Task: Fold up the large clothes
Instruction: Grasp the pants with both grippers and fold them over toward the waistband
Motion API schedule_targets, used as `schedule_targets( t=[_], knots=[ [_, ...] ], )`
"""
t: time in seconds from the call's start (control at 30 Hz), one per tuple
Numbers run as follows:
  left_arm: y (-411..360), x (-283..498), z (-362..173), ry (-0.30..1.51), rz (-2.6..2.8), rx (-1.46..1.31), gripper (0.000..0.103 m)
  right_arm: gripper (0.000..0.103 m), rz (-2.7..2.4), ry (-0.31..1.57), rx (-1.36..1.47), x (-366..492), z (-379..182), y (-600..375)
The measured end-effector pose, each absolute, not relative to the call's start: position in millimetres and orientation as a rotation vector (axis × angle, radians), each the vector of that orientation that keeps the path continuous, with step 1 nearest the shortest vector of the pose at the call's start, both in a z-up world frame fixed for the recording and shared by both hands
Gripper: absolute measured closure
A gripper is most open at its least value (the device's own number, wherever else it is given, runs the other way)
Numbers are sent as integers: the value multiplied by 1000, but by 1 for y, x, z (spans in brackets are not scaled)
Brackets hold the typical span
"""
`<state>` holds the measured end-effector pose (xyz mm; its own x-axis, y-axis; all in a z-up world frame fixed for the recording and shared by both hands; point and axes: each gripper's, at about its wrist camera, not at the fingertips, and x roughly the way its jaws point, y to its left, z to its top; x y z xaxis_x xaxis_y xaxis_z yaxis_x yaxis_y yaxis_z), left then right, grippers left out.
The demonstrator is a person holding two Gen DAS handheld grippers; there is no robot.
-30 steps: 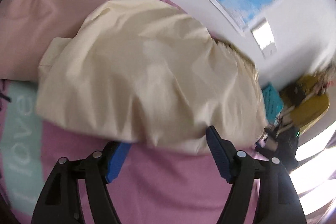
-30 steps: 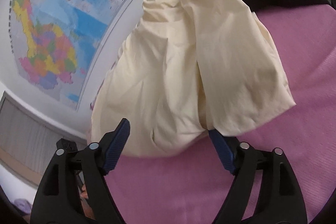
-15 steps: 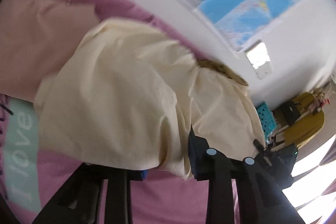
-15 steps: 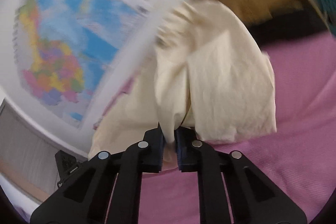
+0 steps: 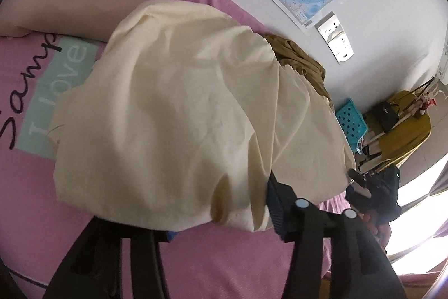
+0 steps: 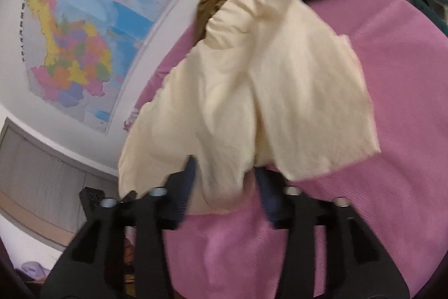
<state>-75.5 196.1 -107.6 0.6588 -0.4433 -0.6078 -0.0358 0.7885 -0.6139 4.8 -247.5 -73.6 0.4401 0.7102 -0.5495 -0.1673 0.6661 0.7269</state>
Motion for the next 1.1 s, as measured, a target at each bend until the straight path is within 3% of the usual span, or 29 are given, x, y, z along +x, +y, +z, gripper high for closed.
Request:
schedule_targets(
  t=[0.07, 0.23, 0.57, 0.97, 1.0, 1.07, 1.1],
  knots=[
    [189, -75, -103, 834, -204, -569, 46, 32, 593, 968, 635, -2, -73, -251],
    [178, -75, -101, 836, -134, -473, 41, 20, 606, 970, 573, -20, -72, -248],
    [175, -79, -103, 840, -123, -453, 32, 14, 556, 944, 619, -4, -91, -238],
    [190, -57, -114, 819, -178, -615, 19, 14, 510, 909, 632, 28, -94, -210],
    [189, -56, -113, 816, -174, -617, 19, 17, 511, 911, 624, 29, -95, -208],
    [188, -54, -112, 810, -162, -610, 22, 33, 523, 919, 619, 31, -96, -206],
    [187, -54, -112, 808, -174, -613, 32, 36, 537, 924, 625, 32, -97, -206]
  ],
)
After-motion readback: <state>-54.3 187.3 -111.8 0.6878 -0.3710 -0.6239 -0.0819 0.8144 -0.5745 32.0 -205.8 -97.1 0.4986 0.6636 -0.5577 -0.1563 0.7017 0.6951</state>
